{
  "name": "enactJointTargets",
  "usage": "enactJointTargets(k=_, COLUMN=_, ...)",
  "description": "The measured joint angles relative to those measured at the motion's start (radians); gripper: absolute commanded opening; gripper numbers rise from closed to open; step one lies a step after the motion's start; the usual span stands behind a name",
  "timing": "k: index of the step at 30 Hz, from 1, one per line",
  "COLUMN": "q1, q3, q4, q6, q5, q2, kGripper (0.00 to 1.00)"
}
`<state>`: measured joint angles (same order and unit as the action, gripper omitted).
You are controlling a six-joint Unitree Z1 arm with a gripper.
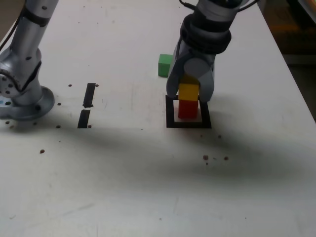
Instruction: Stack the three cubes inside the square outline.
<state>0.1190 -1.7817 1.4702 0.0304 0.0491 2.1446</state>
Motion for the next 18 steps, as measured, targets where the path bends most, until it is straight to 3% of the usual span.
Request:
enactJointTargets(k=13, q1=0.0, q3=0.002, q4=-0.01, q6=0.018, q5=0.012, q2=0.03, kGripper=0.22)
enactJointTargets(k=16, q1=0.0, q3=0.004, q4=-0.013, q6=0.02, q5=0.021, q2=0.033, kGripper=0.31)
enactJointTargets(k=18, q1=0.0, q3=0.004, q4=-0.016, q6=0.02, q5=0.027, q2=0.033, kGripper=0.45)
